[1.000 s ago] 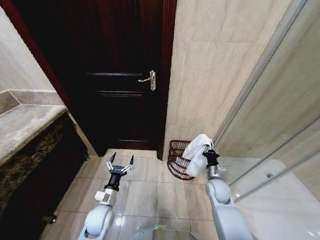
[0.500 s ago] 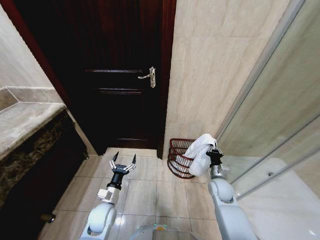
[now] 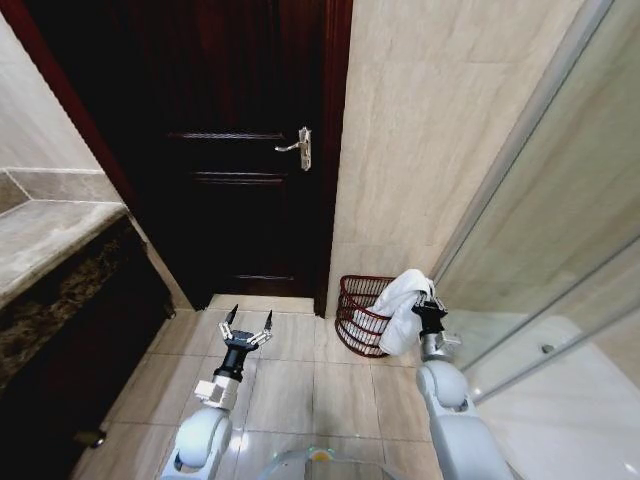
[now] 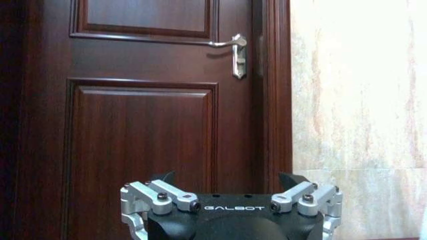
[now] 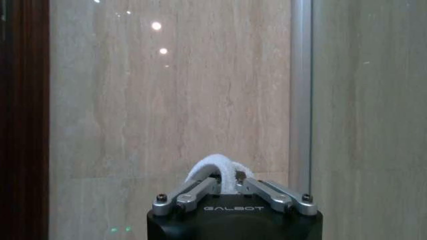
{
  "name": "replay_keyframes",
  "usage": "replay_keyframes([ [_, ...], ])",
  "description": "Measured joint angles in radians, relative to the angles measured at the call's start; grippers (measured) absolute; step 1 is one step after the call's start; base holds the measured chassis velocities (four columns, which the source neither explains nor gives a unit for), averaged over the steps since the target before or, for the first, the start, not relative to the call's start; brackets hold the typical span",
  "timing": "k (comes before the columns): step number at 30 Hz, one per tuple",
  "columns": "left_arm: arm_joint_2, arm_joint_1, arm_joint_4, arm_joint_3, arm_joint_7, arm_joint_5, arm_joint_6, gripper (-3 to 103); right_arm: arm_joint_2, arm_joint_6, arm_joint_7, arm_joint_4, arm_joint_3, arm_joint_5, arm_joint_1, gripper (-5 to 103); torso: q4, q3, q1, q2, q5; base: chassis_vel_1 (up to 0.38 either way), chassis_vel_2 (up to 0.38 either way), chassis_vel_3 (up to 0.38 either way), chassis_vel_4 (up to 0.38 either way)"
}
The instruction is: Discard the used towel into the hamper.
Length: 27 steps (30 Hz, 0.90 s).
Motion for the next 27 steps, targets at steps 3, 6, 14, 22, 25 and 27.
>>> replay_keyframes([
  [3,0.001,-0.002,0.003,-0.002,0.0,0.008,-0.001,100,-0.001,-0.002,0.004,0.008,0.0,0.0,0.0,4,0.0,-0.001,0.0,-0.001,0.0,-0.132,0.143,0.122,-0.119],
  [6,-0.001,0.002,0.005,-0.003,-0.002,0.026,-0.002,100,-0.004,-0.012,0.006,0.022,0.006,0.001,0.007,4,0.0002,-0.001,0.0,-0.001,0.0004,-0.102,0.095,0.086,-0.087],
  [14,-0.002,0.003,0.006,-0.009,-0.006,0.026,-0.014,100,-0.015,-0.07,0.023,0.072,0.014,0.003,0.047,4,-0.0002,0.001,0.001,0.003,0.0,-0.014,-0.022,-0.017,-0.009],
  [22,0.0,0.004,-0.008,-0.005,-0.006,0.005,-0.026,100,-0.081,-0.137,0.019,0.019,0.022,0.037,0.229,4,0.0002,0.003,0.003,0.006,0.0002,-0.002,-0.019,-0.023,-0.003],
  [25,0.0,0.009,-0.01,-0.005,-0.005,0.005,-0.032,100,-0.097,-0.145,0.018,-0.016,0.018,0.049,0.287,4,0.0003,0.003,0.003,0.006,0.0,0.0,0.0,0.0,0.0],
  [27,-0.001,0.014,-0.014,-0.005,-0.003,0.006,-0.033,100,-0.101,-0.153,0.022,-0.03,0.013,0.061,0.311,4,0.0001,0.003,0.003,0.007,-0.0004,0.0,0.0,0.0,0.0],
])
